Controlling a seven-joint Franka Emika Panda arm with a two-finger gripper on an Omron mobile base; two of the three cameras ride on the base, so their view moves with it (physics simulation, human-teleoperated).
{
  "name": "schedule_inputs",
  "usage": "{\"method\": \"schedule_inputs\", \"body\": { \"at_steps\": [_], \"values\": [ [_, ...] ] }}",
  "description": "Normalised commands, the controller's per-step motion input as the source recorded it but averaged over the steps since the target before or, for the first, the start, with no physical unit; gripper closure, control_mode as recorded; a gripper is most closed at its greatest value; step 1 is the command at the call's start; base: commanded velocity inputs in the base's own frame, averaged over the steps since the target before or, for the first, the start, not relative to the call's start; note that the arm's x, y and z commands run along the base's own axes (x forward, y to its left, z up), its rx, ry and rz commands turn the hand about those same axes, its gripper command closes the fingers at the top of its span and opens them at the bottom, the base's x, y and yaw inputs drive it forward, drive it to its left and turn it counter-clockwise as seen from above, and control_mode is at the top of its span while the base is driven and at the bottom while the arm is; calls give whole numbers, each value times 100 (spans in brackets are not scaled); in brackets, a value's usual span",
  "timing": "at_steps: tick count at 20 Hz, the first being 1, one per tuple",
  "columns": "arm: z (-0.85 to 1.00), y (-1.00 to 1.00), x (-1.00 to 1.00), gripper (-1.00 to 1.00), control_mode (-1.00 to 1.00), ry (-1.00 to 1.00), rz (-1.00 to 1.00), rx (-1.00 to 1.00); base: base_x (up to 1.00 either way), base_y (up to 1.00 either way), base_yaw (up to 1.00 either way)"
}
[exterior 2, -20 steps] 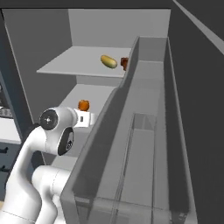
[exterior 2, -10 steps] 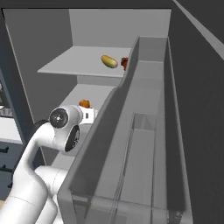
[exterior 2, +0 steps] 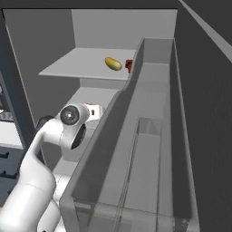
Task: Place one cucumber and one chicken drumstick in each tupperware on the nearby counter, to pack two identical lunches.
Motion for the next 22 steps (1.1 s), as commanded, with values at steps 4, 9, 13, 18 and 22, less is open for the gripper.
{"method": "schedule_inputs", "body": {
  "at_steps": [4,9,13,18,22],
  "values": [
    [12,28,25,-100,-100,0,0,-1,0,0,0],
    [-2,32,31,-100,-100,2,0,-2,0,0,0],
    [0,1,44,-100,-100,3,0,0,0,0,0],
    [-21,0,45,-100,-100,1,0,0,0,0,0],
    [-9,0,15,-100,-100,0,0,0,0,0,0]
  ]
}}
